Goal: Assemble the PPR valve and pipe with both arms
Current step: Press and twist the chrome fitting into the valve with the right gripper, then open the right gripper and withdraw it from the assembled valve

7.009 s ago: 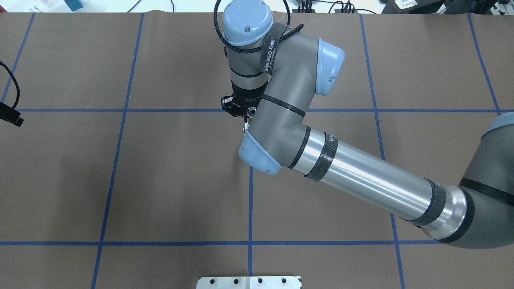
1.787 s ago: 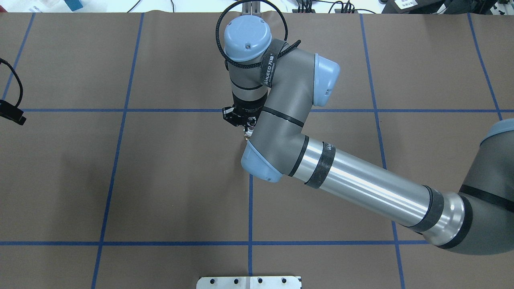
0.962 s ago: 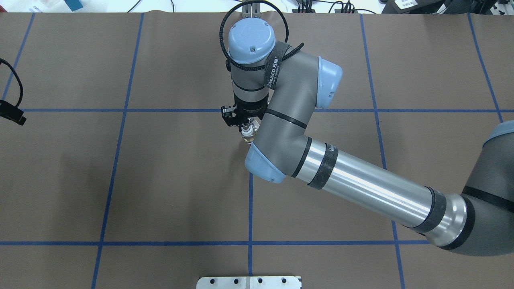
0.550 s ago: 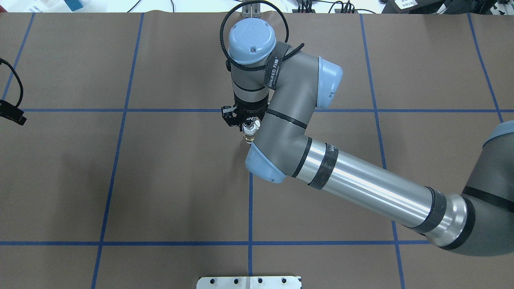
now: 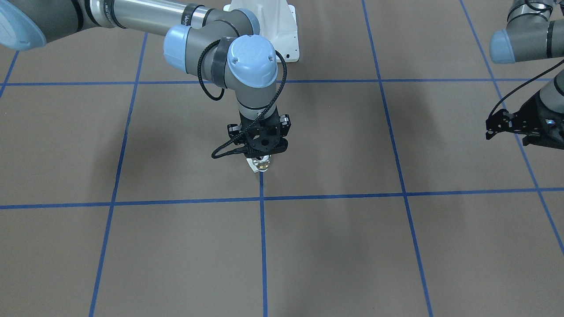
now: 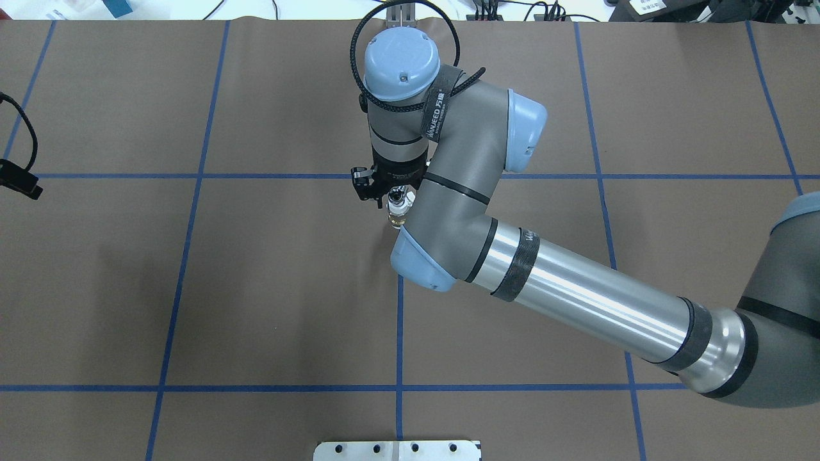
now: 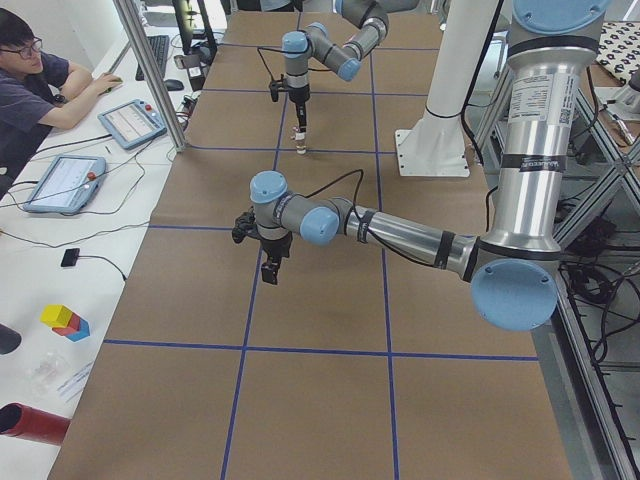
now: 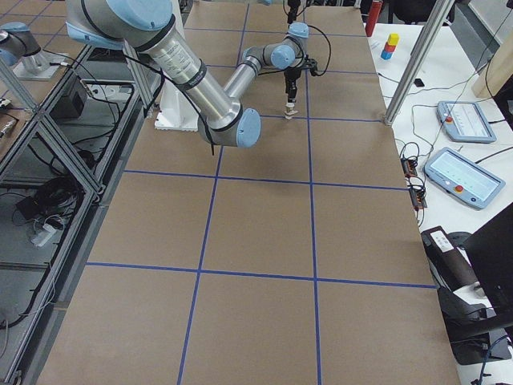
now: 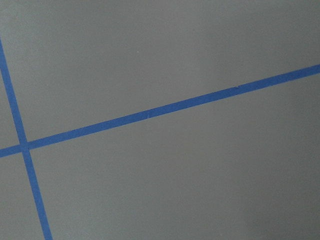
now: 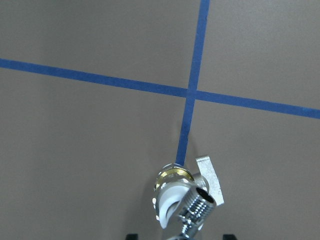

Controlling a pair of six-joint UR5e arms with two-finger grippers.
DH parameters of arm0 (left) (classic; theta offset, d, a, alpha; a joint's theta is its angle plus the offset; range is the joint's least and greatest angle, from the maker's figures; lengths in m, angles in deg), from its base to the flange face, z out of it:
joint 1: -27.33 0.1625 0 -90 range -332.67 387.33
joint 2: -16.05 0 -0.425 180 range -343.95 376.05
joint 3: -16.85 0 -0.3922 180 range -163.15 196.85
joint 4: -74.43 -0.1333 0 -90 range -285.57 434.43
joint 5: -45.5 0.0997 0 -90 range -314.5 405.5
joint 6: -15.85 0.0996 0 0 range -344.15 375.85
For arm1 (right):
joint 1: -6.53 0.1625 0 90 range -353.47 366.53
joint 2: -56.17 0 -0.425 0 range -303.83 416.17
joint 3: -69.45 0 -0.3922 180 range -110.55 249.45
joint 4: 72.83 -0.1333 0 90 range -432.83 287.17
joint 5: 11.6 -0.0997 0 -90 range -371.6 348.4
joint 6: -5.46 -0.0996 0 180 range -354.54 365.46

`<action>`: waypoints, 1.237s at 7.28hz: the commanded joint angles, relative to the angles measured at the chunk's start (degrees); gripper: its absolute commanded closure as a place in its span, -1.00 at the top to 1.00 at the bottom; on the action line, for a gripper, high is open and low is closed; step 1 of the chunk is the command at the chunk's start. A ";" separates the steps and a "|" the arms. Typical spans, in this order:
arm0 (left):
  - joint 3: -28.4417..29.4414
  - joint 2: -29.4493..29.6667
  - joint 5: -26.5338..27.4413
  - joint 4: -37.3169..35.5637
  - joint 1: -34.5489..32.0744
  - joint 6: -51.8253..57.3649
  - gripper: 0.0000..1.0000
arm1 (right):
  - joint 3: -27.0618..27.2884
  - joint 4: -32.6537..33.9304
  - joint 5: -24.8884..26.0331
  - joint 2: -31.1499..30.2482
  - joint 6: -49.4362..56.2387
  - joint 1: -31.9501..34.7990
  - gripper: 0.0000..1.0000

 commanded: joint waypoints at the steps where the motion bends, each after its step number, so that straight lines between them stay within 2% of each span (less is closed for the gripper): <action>1: 0.00 0.03 0.00 0.00 0.01 0.00 1.00 | 0.61 -0.22 0.00 0.28 -2.05 0.33 0.96; 3: -0.61 0.29 0.00 0.00 -0.25 0.17 1.00 | 5.32 2.65 -1.83 -0.15 -2.15 4.44 0.97; 4: -1.14 0.29 -0.78 -0.17 -1.56 0.52 1.00 | 9.45 8.86 -6.11 -1.55 -0.93 9.86 0.97; 6: -1.14 0.12 -7.18 -0.35 -5.78 0.79 1.00 | 24.19 18.20 -10.36 -15.72 15.85 21.98 0.98; 8: -0.97 -0.85 -7.04 -0.09 -7.54 0.35 1.00 | 25.22 17.80 -16.58 -29.96 36.77 33.42 0.98; 9: -0.79 -1.11 -6.94 -0.17 -8.85 0.61 1.00 | 24.09 17.80 -16.52 -36.21 48.79 38.60 0.98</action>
